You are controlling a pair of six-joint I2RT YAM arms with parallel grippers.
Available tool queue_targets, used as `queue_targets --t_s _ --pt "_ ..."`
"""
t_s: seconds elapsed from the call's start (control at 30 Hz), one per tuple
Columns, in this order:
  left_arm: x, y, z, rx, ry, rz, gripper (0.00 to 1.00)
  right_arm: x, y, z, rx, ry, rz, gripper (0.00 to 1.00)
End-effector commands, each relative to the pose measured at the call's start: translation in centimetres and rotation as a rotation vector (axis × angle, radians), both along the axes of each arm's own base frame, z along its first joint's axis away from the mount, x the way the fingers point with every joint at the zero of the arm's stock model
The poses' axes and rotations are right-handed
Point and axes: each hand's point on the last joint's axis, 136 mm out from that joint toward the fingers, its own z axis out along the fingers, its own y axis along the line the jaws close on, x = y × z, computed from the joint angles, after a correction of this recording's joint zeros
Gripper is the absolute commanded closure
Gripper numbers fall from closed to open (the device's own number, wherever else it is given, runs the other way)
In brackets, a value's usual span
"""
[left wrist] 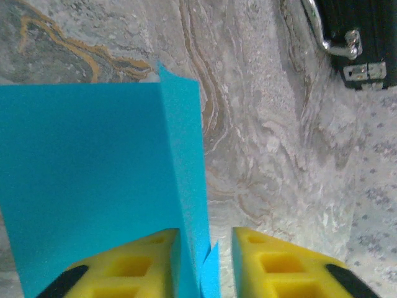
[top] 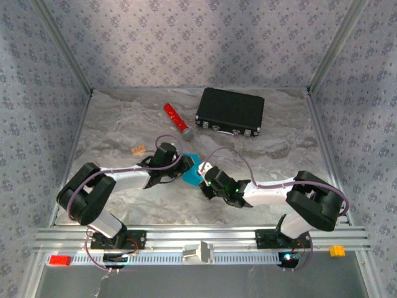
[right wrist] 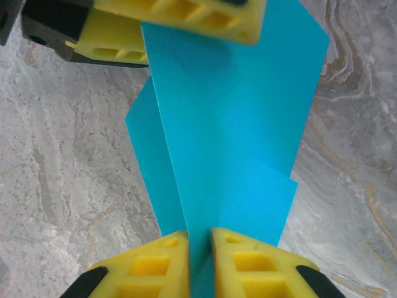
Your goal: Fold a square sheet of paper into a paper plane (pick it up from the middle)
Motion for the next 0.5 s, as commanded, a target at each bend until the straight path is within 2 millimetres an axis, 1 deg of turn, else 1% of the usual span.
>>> queue_targets --t_s 0.0,0.03,0.17,0.27,0.47 --pt "0.26 -0.39 0.31 -0.014 0.019 -0.009 0.81 0.79 -0.69 0.88 -0.061 -0.116 -0.013 0.81" --pt "0.24 -0.34 0.22 -0.013 0.025 -0.005 0.84 0.69 -0.69 0.84 -0.072 -0.128 -0.005 0.79" --pt "0.14 -0.37 0.19 -0.015 0.039 -0.008 0.92 0.43 -0.64 0.9 -0.099 -0.178 0.025 0.74" --pt "0.15 -0.46 0.29 -0.021 0.042 -0.011 0.93 0.29 -0.46 1.01 -0.118 -0.214 0.052 0.69" --pt "0.29 -0.57 0.55 -0.028 0.038 -0.013 0.93 0.21 -0.04 0.9 -0.19 -0.279 0.096 0.67"
